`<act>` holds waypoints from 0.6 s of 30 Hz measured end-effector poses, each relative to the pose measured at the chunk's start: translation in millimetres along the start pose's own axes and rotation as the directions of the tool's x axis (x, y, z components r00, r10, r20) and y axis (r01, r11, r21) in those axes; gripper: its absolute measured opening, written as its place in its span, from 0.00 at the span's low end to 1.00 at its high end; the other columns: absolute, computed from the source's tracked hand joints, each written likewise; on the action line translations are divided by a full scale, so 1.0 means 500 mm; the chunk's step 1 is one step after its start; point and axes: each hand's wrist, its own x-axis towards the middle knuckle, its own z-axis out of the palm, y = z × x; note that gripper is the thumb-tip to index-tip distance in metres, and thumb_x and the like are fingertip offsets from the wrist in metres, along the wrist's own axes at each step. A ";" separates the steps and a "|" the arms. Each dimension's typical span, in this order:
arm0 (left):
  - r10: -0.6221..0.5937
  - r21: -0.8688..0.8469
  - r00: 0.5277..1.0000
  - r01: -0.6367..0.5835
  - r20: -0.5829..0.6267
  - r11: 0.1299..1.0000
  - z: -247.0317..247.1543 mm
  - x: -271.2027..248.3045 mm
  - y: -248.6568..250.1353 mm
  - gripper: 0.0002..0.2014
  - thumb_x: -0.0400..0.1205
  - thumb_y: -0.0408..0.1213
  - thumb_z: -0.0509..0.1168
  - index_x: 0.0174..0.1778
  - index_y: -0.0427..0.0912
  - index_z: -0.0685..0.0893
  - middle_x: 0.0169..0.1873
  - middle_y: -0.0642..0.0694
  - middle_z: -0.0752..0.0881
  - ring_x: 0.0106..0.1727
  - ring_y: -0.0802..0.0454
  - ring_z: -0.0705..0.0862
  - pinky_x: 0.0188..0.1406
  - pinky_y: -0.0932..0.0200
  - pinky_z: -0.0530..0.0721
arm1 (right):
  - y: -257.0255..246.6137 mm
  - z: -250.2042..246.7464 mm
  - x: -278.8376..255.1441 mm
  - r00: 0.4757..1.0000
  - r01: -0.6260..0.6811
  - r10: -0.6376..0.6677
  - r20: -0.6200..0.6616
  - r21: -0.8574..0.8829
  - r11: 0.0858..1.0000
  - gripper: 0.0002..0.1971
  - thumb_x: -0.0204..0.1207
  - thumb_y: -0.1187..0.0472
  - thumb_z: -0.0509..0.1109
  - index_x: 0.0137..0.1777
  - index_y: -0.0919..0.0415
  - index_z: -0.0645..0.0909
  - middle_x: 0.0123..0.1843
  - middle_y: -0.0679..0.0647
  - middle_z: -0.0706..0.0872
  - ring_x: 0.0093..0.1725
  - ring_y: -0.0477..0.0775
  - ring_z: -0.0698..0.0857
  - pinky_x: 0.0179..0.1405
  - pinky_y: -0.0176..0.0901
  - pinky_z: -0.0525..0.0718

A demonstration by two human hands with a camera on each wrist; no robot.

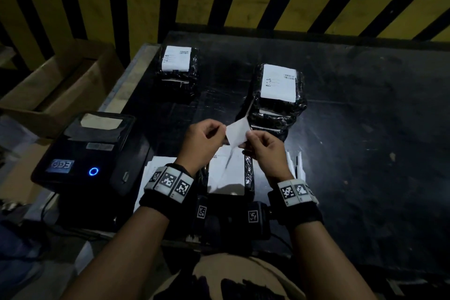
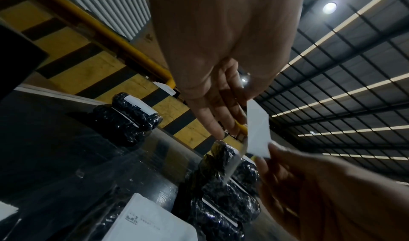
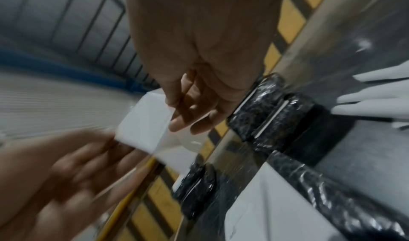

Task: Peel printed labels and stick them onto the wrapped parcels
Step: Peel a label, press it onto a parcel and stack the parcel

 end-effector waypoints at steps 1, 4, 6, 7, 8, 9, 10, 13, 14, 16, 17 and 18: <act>-0.018 -0.015 1.000 0.018 -0.023 1.000 -0.006 0.006 -0.003 0.05 0.79 0.42 0.68 0.39 0.48 0.87 0.40 0.45 0.91 0.46 0.46 0.90 0.51 0.40 0.88 | 0.001 -0.011 0.003 1.000 -0.005 0.005 -0.024 0.010 1.000 0.07 0.82 0.64 0.67 0.50 0.69 0.83 0.35 0.58 0.88 0.33 0.46 0.88 0.39 0.42 0.89; -0.054 -0.062 0.996 0.050 -0.072 0.997 -0.021 0.023 -0.013 0.07 0.74 0.49 0.67 0.37 0.51 0.86 0.41 0.44 0.91 0.48 0.41 0.90 0.54 0.36 0.87 | 0.006 -0.053 0.015 0.997 -0.038 0.041 -0.070 0.056 0.998 0.06 0.81 0.64 0.68 0.44 0.62 0.84 0.33 0.56 0.88 0.33 0.49 0.87 0.44 0.51 0.89; -0.071 -0.086 0.993 0.063 -0.098 0.994 -0.023 0.029 -0.011 0.07 0.75 0.48 0.67 0.35 0.52 0.86 0.41 0.43 0.91 0.48 0.40 0.90 0.54 0.36 0.87 | 0.007 -0.083 0.023 0.993 -0.055 0.060 -0.106 0.051 0.997 0.06 0.81 0.63 0.68 0.43 0.60 0.85 0.35 0.55 0.87 0.34 0.48 0.87 0.43 0.47 0.90; -0.079 -0.094 0.991 0.069 -0.109 0.993 -0.023 0.031 -0.008 0.07 0.77 0.45 0.66 0.35 0.50 0.85 0.41 0.43 0.90 0.48 0.40 0.90 0.53 0.36 0.87 | 0.008 -0.097 0.027 0.990 -0.063 0.068 -0.127 0.045 0.997 0.06 0.81 0.63 0.68 0.43 0.59 0.85 0.36 0.55 0.87 0.35 0.48 0.86 0.42 0.46 0.89; -0.088 -0.106 0.989 0.075 -0.122 0.992 -0.022 0.031 -0.004 0.08 0.80 0.41 0.66 0.35 0.48 0.84 0.42 0.42 0.90 0.48 0.40 0.90 0.51 0.37 0.88 | 0.008 -0.112 0.031 0.985 -0.074 0.081 -0.151 0.049 0.996 0.06 0.81 0.63 0.68 0.43 0.59 0.85 0.38 0.56 0.87 0.36 0.48 0.86 0.41 0.44 0.89; -0.091 -0.109 0.987 0.076 -0.135 0.991 -0.022 0.032 -0.001 0.09 0.82 0.37 0.65 0.35 0.47 0.84 0.42 0.42 0.90 0.48 0.40 0.89 0.50 0.39 0.89 | 0.009 -0.127 0.034 0.979 -0.089 0.099 -0.176 0.066 0.994 0.07 0.82 0.63 0.68 0.43 0.60 0.84 0.40 0.57 0.87 0.38 0.49 0.86 0.41 0.42 0.89; -0.086 -0.105 0.986 0.071 -0.146 0.992 -0.021 0.033 -0.001 0.09 0.82 0.36 0.65 0.35 0.46 0.83 0.41 0.42 0.90 0.47 0.42 0.90 0.48 0.42 0.90 | 0.011 -0.143 0.039 0.973 -0.105 0.119 -0.199 0.080 0.991 0.07 0.82 0.63 0.67 0.43 0.61 0.84 0.41 0.57 0.88 0.39 0.49 0.87 0.39 0.39 0.89; -0.074 -0.081 0.986 0.063 -0.148 0.995 -0.019 0.031 -0.001 0.09 0.83 0.34 0.64 0.36 0.44 0.82 0.38 0.45 0.89 0.41 0.48 0.89 0.38 0.55 0.90 | 0.018 -0.190 0.053 0.949 -0.158 0.164 -0.271 0.041 0.987 0.07 0.82 0.63 0.67 0.42 0.62 0.83 0.42 0.58 0.87 0.42 0.51 0.86 0.39 0.37 0.88; -0.069 -0.070 0.987 0.060 -0.147 0.996 -0.019 0.031 -0.004 0.09 0.83 0.34 0.64 0.37 0.45 0.82 0.38 0.45 0.88 0.40 0.50 0.88 0.37 0.55 0.90 | 0.023 -0.205 0.058 0.938 -0.180 0.180 -0.296 0.027 0.983 0.07 0.82 0.63 0.67 0.42 0.62 0.83 0.43 0.59 0.86 0.45 0.53 0.85 0.43 0.40 0.88; -0.065 -0.045 0.987 0.059 -0.146 0.997 -0.020 0.030 -0.008 0.09 0.83 0.35 0.64 0.36 0.46 0.82 0.37 0.45 0.89 0.40 0.50 0.88 0.40 0.53 0.90 | 0.032 -0.234 0.067 0.918 -0.209 0.201 -0.341 0.012 0.978 0.07 0.81 0.63 0.68 0.42 0.62 0.83 0.47 0.62 0.86 0.47 0.54 0.84 0.49 0.44 0.87; -0.067 -0.038 0.986 0.062 -0.151 0.997 -0.022 0.031 -0.012 0.09 0.83 0.35 0.64 0.36 0.46 0.83 0.38 0.44 0.89 0.40 0.48 0.89 0.42 0.50 0.91 | 0.036 -0.245 0.070 0.909 -0.220 0.207 -0.363 0.007 0.976 0.06 0.80 0.63 0.68 0.42 0.61 0.83 0.47 0.62 0.86 0.47 0.54 0.84 0.49 0.45 0.86; -0.066 -0.038 0.985 0.061 -0.157 0.997 -0.024 0.031 -0.013 0.09 0.83 0.35 0.65 0.36 0.45 0.83 0.38 0.42 0.89 0.41 0.47 0.89 0.43 0.47 0.91 | 0.039 -0.256 0.073 0.899 -0.228 0.212 -0.384 0.003 0.974 0.07 0.80 0.63 0.69 0.41 0.61 0.83 0.46 0.61 0.86 0.47 0.54 0.84 0.47 0.44 0.86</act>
